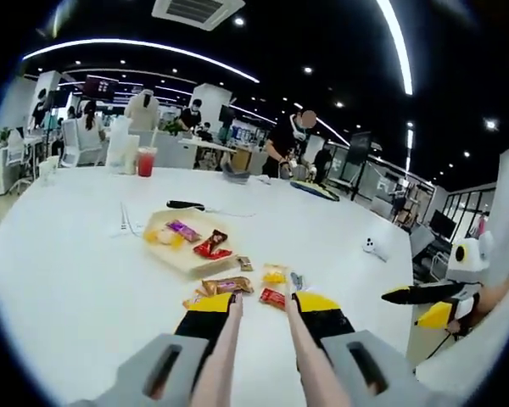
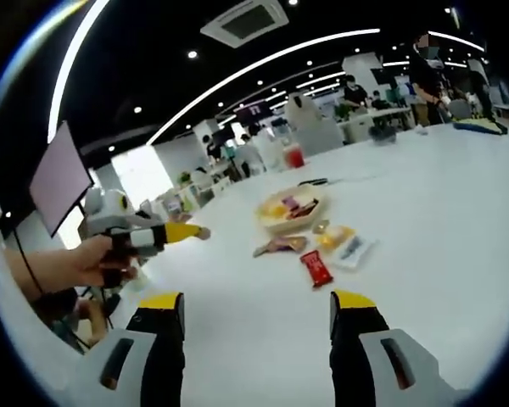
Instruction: Place the target food into the container with the food tongs after gripping and lifting it, then release it inside without dropping or visibly crushing the food.
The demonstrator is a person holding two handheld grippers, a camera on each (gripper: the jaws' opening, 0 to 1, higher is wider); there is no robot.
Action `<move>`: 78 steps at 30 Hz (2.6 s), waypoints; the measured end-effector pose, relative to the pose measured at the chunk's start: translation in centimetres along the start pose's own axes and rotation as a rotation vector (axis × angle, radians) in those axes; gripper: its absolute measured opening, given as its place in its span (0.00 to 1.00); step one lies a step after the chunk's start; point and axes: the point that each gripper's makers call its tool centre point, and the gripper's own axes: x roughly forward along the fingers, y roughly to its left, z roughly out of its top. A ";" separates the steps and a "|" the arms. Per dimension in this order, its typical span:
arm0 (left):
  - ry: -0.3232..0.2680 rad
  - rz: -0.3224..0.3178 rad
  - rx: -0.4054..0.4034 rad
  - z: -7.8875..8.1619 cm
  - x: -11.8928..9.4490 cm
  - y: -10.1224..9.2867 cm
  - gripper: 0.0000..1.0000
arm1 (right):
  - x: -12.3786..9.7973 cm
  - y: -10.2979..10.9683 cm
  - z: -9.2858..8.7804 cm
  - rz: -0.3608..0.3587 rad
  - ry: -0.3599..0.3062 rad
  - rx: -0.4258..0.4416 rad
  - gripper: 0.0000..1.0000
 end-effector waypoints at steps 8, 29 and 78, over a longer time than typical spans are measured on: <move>0.038 0.033 0.066 -0.4 0.8 1.3 0.26 | 0.8 0.0 -0.4 0.008 0.028 -0.029 0.72; 0.076 0.035 0.147 -0.4 2.5 4.8 0.26 | 2.7 -3.1 -0.1 -0.042 0.022 -0.035 0.67; 0.248 -0.051 0.355 -3.8 10.1 8.3 0.25 | 4.5 -5.8 -1.2 -0.086 0.077 0.014 0.63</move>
